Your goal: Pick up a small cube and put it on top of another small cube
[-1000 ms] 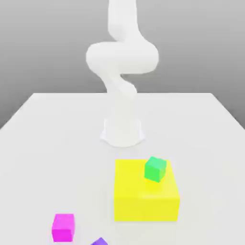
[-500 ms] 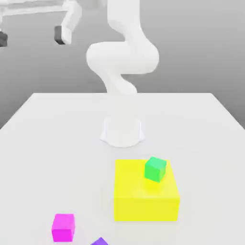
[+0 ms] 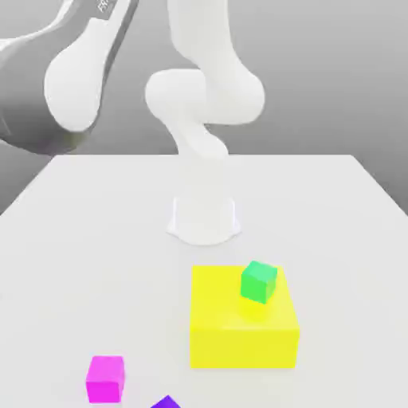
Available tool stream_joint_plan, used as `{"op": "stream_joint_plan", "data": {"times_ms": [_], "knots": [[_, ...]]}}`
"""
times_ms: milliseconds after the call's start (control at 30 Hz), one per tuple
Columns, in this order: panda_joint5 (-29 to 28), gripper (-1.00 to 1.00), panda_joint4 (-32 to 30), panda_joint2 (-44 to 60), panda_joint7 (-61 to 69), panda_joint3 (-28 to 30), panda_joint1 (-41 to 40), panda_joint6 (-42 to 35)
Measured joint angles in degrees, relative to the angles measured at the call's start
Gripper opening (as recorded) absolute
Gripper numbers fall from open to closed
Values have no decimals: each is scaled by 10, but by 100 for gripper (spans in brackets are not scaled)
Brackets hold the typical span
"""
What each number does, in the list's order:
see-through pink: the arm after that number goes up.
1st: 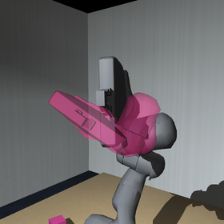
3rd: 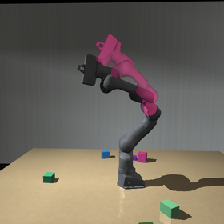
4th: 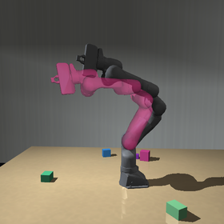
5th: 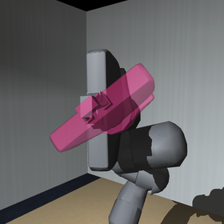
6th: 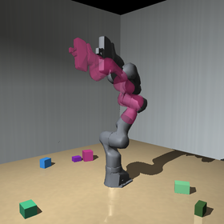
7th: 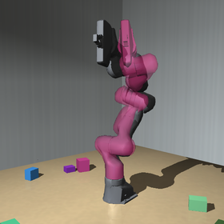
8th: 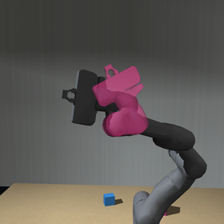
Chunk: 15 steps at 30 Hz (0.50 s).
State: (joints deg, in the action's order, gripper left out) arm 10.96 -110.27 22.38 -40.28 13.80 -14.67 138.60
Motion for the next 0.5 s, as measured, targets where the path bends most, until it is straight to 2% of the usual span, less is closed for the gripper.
{"op": "stream_joint_plan", "data": {"times_ms": [167, 300, 333, 500], "knots": [[16, 0, 33, 104, 8, 5, -38, 10], [35, 0, 56, 187, 19, -10, -58, 57], [37, -100, 59, 199, 21, -14, -61, 65], [40, -100, 59, 199, 23, -14, -61, 65]]}}
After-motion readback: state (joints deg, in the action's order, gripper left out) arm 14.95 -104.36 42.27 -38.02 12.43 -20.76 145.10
